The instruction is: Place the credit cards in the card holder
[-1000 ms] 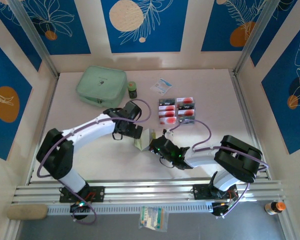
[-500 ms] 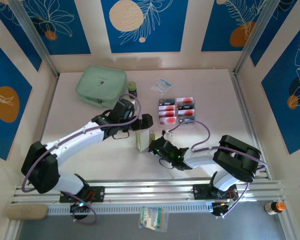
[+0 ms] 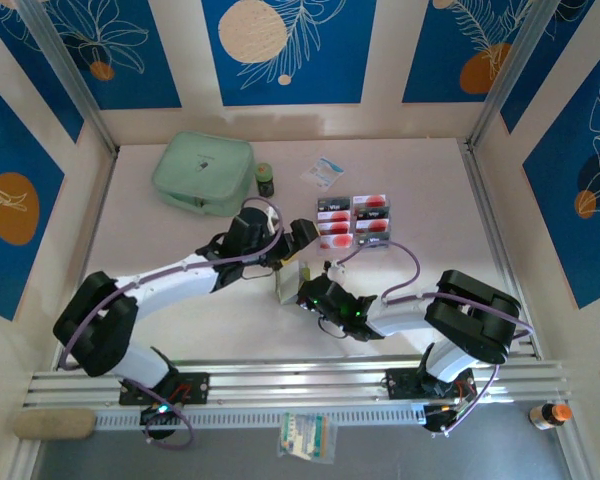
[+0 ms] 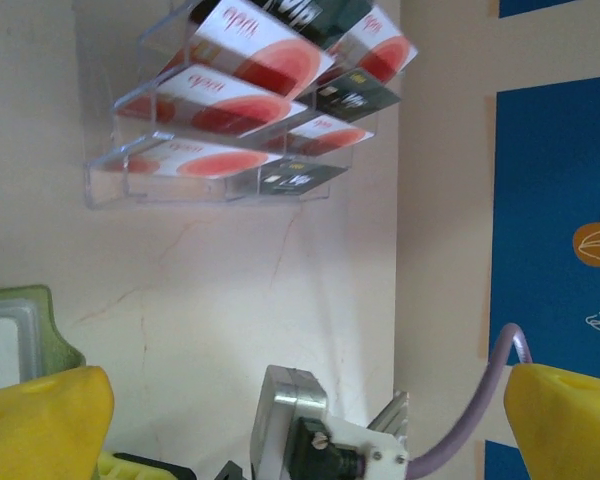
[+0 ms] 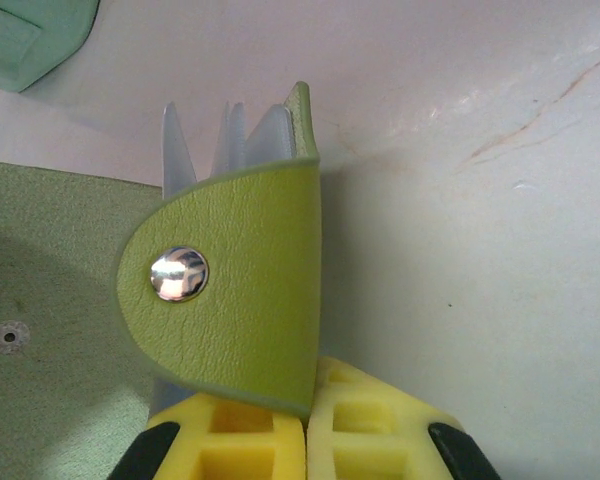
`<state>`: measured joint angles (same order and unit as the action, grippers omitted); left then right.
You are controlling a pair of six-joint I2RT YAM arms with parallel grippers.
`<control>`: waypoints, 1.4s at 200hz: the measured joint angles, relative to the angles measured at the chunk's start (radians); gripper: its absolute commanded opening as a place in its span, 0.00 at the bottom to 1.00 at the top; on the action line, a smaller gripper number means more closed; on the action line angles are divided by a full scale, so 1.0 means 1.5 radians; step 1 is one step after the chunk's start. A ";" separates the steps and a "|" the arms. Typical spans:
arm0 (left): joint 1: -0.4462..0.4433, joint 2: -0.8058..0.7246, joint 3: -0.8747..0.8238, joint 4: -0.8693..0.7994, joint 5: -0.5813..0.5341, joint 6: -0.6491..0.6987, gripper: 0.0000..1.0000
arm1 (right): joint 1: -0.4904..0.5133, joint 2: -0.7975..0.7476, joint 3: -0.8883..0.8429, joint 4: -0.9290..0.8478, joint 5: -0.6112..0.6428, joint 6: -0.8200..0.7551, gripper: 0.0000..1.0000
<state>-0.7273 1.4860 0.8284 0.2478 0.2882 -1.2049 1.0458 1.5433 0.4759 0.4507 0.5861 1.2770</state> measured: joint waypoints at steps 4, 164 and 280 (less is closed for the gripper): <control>0.000 0.002 -0.006 0.004 0.000 -0.005 1.00 | 0.001 0.000 0.000 0.000 0.001 0.000 0.00; 0.008 -0.065 -0.118 -0.097 -0.113 0.118 1.00 | 0.002 0.006 0.000 -0.012 0.006 0.023 0.00; 0.013 -0.011 -0.137 -0.031 -0.108 0.200 1.00 | 0.002 0.019 0.000 -0.007 0.006 0.024 0.00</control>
<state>-0.7071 1.4693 0.6231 0.2020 0.1257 -0.9054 1.0481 1.5723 0.4759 0.4404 0.5953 1.3136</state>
